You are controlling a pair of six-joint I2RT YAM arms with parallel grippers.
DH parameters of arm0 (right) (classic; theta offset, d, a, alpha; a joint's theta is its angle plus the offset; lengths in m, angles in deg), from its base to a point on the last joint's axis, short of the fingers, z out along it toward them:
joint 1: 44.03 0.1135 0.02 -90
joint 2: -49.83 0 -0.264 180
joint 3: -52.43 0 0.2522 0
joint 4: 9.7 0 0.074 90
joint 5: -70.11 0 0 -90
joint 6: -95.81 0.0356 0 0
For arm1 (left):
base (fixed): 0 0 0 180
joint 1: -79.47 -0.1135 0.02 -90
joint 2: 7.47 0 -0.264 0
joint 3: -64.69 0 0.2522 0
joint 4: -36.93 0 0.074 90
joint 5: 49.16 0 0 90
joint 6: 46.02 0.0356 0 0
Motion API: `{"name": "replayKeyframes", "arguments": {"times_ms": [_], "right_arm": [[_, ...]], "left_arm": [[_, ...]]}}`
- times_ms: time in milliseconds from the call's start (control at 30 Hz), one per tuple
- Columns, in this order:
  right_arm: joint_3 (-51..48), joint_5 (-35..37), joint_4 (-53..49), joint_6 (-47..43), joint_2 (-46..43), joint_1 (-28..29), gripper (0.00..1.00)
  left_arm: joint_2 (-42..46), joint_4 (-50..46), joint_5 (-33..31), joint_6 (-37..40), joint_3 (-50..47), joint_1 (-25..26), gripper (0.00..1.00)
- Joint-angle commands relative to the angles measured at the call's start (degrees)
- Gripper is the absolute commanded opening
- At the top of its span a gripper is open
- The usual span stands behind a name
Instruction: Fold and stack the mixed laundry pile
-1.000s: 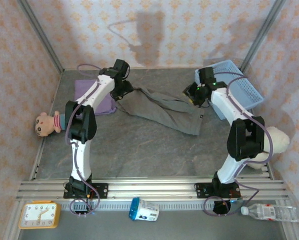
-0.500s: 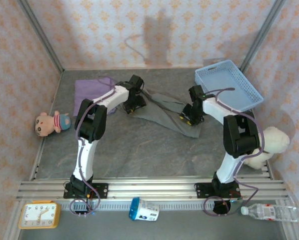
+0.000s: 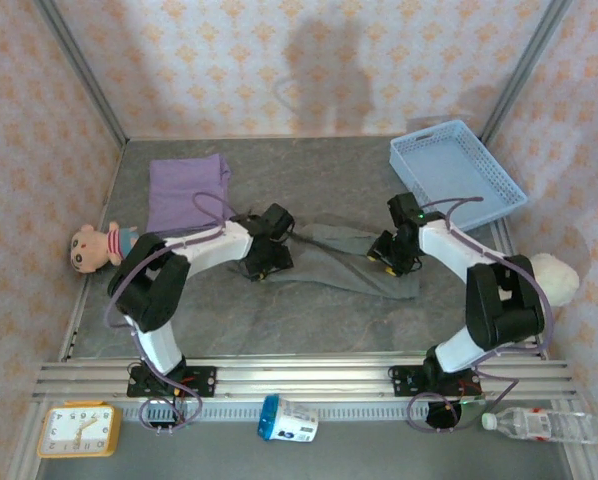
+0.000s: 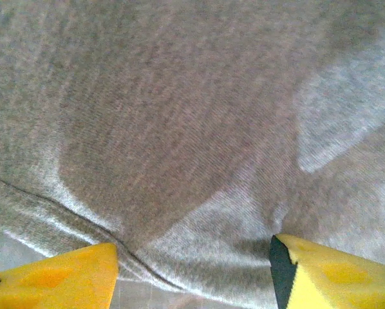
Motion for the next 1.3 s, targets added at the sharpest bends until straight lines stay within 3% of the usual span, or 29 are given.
{"name": "replayKeyframes", "arguments": {"times_ms": [0, 133, 400, 833, 900, 1000, 1133, 1200, 1267], "right_arm": [[1.9, 0.8, -3.6, -2.7, -2.9, -0.2, 0.51], [5.6, 0.2, -5.5, -3.0, -4.6, -0.5, 0.54], [6.9, 1.6, -6.5, -3.1, -4.6, -6.3, 0.55], [5.0, 4.0, -3.9, -2.9, -2.2, -8.7, 0.55], [5.0, 4.7, -3.7, -2.9, -1.3, -8.8, 0.53], [5.0, 6.2, -2.8, -2.9, -0.1, -8.9, 0.50], [6.0, 7.3, -2.0, -2.9, 2.5, -9.1, 0.49], [6.4, 7.5, -1.5, -2.7, 3.5, -9.1, 0.49], [6.7, 8.4, -1.1, -2.3, 4.1, -9.1, 0.49]], "left_arm": [[5.0, -1.4, -3.4, -3.3, 0.1, -0.3, 0.68], [4.8, -6.7, -8.5, 1.2, 6.9, -2.7, 0.73], [-2.6, -5.0, -9.6, 3.5, 14.5, -9.8, 0.74], [-16.0, -4.6, -9.3, 5.4, 25.2, -11.1, 0.74], [-17.0, -4.6, -9.3, 5.6, 25.8, -11.4, 0.67], [-17.3, -4.5, -9.3, 6.1, 25.6, -11.8, 0.42], [-15.7, -4.9, -9.5, 7.5, 24.1, -11.9, 0.21], [-14.3, -5.5, -8.9, 8.1, 22.8, -12.0, 0.11], [-11.8, -6.4, -8.1, 8.4, 20.8, -12.0, 0.09]]}}
